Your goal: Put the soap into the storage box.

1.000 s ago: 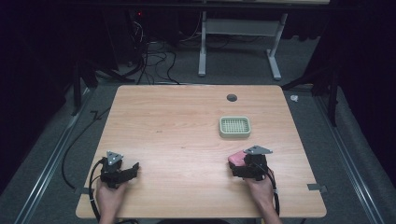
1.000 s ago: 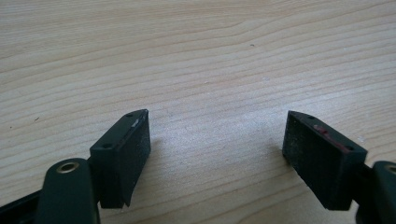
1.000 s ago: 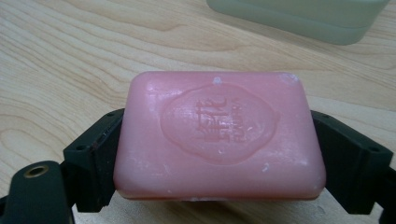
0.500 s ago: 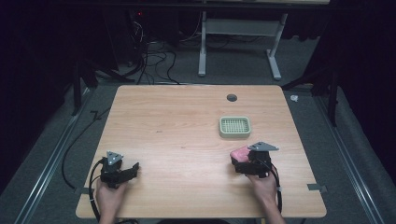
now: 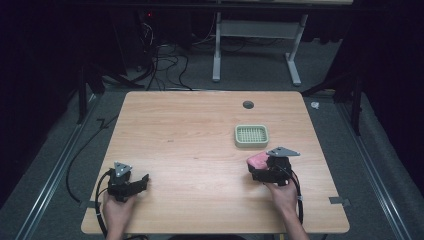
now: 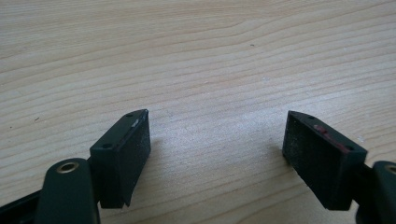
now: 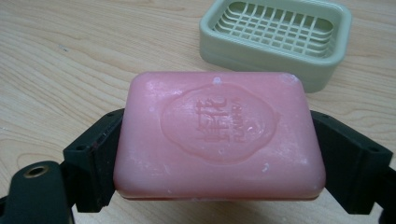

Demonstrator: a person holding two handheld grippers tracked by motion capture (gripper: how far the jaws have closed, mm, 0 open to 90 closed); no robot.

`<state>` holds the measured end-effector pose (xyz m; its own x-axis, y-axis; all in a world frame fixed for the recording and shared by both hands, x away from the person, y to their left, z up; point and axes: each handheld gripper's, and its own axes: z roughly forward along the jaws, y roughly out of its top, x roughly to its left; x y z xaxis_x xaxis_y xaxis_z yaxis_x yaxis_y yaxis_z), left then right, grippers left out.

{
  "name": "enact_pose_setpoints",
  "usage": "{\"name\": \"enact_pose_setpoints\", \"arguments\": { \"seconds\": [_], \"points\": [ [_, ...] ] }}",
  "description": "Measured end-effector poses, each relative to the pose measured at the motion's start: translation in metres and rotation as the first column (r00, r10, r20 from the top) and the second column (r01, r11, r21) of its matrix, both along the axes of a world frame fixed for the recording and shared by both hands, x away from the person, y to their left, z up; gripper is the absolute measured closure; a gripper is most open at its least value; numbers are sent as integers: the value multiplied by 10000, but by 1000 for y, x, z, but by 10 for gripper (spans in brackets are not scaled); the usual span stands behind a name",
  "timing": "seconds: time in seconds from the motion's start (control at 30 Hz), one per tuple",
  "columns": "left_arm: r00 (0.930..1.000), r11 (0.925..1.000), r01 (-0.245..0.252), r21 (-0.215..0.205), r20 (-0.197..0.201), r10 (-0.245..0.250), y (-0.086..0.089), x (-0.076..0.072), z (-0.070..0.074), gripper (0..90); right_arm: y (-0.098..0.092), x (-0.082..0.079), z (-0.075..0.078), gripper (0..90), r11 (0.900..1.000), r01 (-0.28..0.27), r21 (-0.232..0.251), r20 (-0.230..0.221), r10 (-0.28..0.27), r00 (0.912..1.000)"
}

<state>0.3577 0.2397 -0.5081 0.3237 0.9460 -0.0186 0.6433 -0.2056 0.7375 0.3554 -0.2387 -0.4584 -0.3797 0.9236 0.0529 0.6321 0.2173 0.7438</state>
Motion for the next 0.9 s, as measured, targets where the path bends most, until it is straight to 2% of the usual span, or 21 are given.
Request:
{"name": "enact_pose_setpoints", "arguments": {
  "seconds": [0.17, 0.73, 0.9],
  "points": [
    [10000, 10000, 0, 1, 0, 0, 0, 0, 0, 238, 3, 4, 2, 136, 10000, -34, -55, -23, 34, 10000],
    [10000, 10000, -4, 2, 6, 4, 0, 0, 0, 238, 7, 19, 13, 136, 9991, 278, 308, 163, -283, 9995],
    [10000, 10000, 1, -1, 0, -1, 0, 0, 0, 238, 8, 25, 15, 136, 9983, 412, 404, 23, -413, 9991]
  ]
}}
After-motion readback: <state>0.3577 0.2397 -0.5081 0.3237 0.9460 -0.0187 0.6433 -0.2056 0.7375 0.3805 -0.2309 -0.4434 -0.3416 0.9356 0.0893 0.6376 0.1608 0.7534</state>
